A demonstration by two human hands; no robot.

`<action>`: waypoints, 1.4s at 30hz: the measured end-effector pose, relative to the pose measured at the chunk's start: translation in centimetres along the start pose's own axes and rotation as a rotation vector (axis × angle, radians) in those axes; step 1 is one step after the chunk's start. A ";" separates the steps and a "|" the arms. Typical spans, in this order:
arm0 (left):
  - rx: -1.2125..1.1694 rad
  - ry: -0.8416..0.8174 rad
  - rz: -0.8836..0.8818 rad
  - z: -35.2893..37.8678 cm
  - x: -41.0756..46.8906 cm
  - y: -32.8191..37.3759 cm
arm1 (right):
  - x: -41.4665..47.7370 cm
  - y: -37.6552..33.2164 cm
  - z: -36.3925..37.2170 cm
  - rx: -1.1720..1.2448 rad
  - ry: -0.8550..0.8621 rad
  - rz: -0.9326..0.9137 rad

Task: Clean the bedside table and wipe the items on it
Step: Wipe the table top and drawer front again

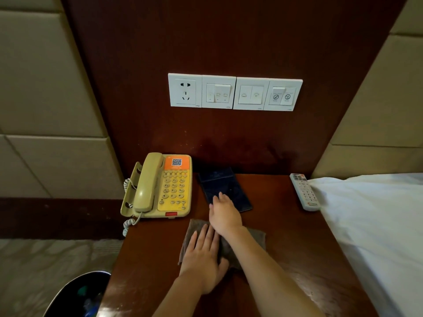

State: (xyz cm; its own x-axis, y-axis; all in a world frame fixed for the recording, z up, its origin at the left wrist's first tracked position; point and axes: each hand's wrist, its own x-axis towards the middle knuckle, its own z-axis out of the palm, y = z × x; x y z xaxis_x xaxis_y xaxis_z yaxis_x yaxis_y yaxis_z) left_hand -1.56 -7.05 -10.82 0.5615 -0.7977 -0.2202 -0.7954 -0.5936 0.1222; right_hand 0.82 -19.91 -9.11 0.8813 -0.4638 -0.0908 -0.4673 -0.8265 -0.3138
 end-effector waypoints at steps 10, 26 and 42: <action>-0.025 0.015 0.028 0.3 -0.6 0.3 | -1.2 7.0 -2.1 -0.072 0.063 0.088; -0.028 0.028 0.022 0.4 -0.6 0.3 | -1.0 4.3 -0.7 -0.102 0.069 -0.201; -0.041 -0.013 0.058 0.2 0.2 -0.2 | 1.1 0.2 0.8 -0.094 0.210 -0.358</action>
State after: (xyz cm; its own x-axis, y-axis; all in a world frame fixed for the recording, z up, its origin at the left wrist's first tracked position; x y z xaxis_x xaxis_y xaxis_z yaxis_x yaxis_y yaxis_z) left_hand -1.32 -7.05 -11.05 0.5117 -0.8294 -0.2243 -0.8161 -0.5508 0.1749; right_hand 1.72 -20.38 -10.00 0.9601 -0.1895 0.2056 -0.1477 -0.9681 -0.2025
